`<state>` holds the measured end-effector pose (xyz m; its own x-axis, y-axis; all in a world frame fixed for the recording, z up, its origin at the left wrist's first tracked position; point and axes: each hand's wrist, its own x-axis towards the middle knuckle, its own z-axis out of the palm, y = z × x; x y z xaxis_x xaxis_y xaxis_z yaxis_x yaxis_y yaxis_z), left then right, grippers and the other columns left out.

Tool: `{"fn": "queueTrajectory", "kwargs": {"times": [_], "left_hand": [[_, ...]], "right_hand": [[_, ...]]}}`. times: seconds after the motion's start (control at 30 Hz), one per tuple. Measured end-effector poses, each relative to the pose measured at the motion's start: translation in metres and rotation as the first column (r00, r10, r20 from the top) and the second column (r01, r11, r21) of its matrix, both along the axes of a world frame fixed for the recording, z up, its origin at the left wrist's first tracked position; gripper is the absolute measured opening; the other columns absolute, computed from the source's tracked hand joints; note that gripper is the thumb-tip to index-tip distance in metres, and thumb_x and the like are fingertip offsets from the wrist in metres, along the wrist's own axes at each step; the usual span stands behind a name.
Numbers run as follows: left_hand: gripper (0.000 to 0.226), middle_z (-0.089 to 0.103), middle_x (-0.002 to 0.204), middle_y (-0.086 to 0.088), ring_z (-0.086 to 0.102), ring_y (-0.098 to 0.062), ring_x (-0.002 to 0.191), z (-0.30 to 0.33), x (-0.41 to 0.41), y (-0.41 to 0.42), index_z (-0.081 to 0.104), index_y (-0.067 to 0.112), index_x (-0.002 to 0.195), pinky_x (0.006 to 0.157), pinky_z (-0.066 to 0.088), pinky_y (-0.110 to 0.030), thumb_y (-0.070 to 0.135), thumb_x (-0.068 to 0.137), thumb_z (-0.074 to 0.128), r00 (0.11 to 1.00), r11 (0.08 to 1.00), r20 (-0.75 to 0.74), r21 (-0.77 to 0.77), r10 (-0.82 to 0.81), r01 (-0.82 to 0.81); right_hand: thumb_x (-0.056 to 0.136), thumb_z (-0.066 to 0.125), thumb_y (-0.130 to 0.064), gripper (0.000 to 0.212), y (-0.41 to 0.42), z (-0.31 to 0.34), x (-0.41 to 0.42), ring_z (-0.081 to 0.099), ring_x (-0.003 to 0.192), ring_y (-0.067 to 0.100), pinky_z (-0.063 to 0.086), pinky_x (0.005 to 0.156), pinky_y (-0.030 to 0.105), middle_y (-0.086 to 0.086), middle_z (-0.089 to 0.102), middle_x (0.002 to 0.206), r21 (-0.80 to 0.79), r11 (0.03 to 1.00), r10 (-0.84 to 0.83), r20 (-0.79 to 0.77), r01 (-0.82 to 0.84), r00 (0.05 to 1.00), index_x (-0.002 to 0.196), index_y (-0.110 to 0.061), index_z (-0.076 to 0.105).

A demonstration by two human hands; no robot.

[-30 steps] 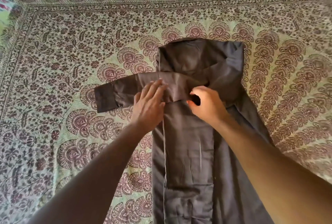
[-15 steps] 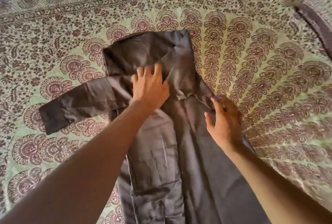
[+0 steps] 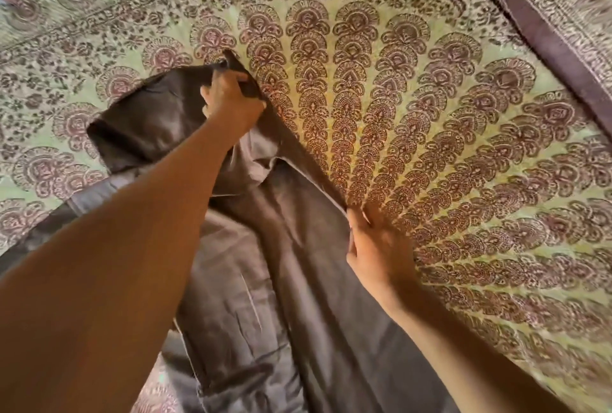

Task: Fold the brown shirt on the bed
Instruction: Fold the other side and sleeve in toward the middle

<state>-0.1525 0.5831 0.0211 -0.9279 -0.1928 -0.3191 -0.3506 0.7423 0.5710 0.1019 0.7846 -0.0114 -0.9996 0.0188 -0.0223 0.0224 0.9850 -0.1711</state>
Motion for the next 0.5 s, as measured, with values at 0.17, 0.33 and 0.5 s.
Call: {"fn": "queueTrajectory", "kwargs": {"times": [0.17,0.33,0.5], "left_hand": [[0.090,0.019,0.168,-0.012,0.025,-0.043,0.149,-0.007,0.002,0.002,0.026,0.010,0.163,0.123,0.026,-0.044,0.019,0.090,0.078,0.965,0.962,0.112,-0.111,-0.236,0.248],[0.072,0.017,0.162,-0.024,0.028,-0.049,0.140,-0.006,0.048,0.023,0.036,0.017,0.152,0.113,0.032,-0.059,0.020,0.090,0.070,0.976,0.919,-0.080,-0.361,-0.203,0.162],[0.041,0.045,0.135,-0.010,0.044,-0.037,0.125,-0.031,0.126,0.031,0.057,0.023,0.132,0.099,0.039,-0.057,0.040,0.095,0.062,0.861,0.832,-0.159,-0.389,-0.483,0.395]], "right_hand": [[0.082,0.069,-0.013,0.034,0.001,-0.015,0.030,0.065,0.073,0.027,0.057,0.058,0.037,0.003,0.060,0.101,-0.208,0.964,0.179,0.052,-0.164,0.983,0.114,-0.020,0.063],[0.074,0.073,-0.004,0.045,-0.002,-0.019,0.040,0.066,0.090,0.026,0.061,0.070,0.033,0.005,0.059,0.107,-0.332,0.925,0.228,0.090,-0.186,0.970,0.116,-0.017,0.064],[0.083,0.061,-0.009,0.033,-0.006,-0.022,0.033,0.067,0.084,0.027,0.059,0.068,0.033,0.005,0.060,0.106,-0.440,0.876,0.262,0.095,-0.195,0.961,0.115,-0.016,0.064]]}}
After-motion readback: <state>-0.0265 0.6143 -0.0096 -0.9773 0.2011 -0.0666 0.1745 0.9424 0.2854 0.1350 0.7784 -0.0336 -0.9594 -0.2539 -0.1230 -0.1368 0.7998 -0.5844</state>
